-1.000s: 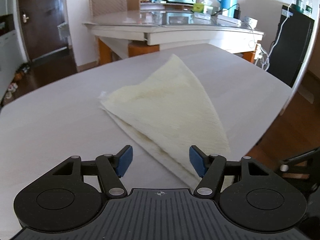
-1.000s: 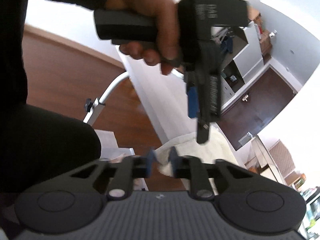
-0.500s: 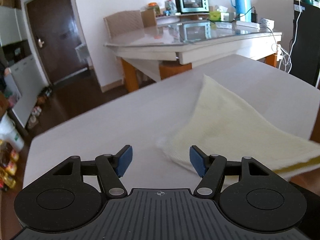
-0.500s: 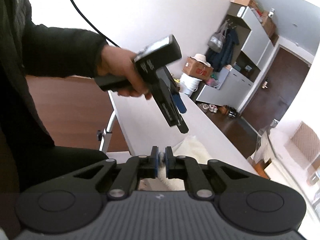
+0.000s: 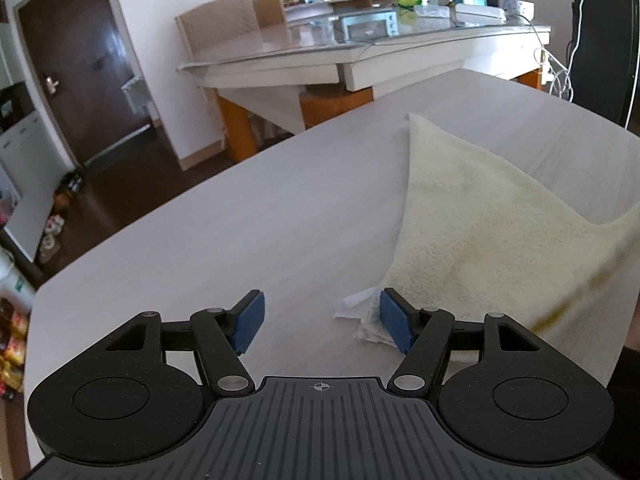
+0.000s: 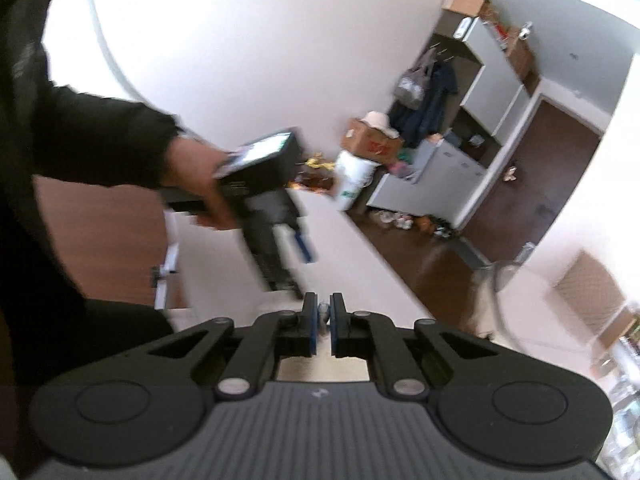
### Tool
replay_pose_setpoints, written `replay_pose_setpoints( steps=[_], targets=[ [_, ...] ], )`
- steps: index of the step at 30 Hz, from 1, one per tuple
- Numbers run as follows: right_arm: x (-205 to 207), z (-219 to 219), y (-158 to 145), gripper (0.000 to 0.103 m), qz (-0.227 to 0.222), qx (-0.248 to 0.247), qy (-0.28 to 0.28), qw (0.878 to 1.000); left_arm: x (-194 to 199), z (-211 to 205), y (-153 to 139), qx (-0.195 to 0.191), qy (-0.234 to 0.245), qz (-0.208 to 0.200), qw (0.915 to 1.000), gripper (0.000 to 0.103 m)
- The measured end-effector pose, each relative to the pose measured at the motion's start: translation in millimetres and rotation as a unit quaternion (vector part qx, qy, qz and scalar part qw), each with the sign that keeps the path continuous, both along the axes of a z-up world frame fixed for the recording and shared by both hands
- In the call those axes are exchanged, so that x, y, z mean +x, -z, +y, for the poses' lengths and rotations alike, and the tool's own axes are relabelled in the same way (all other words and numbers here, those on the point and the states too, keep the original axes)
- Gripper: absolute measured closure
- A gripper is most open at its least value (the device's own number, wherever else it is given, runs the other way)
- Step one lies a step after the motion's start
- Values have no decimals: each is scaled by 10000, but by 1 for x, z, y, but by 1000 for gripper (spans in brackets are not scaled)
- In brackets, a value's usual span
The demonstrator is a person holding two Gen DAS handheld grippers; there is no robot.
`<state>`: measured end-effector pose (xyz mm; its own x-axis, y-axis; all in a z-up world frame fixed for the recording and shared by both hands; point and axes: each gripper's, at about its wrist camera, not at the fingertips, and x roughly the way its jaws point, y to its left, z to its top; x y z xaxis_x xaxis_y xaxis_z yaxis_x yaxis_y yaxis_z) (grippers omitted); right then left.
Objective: Fold towel
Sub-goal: 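Grasp the triangle's tip with the right gripper and fold it toward the base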
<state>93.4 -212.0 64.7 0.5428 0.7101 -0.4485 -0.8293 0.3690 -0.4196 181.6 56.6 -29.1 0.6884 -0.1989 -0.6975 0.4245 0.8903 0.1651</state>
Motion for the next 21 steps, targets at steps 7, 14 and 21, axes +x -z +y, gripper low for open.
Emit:
replay_pose_setpoints(
  steps=[7, 14, 21],
  targets=[
    [94, -3, 4, 96, 85, 169, 438, 9989, 3, 21, -18, -352, -666, -458, 9961, 34],
    [179, 7, 52, 96, 647, -54, 708, 9954, -8, 16, -20, -348, -620, -615, 9956, 33],
    [221, 10, 104, 96, 1208, -234, 916, 9882, -9, -9, -5, -330, -349, -465, 9978, 32]
  ],
)
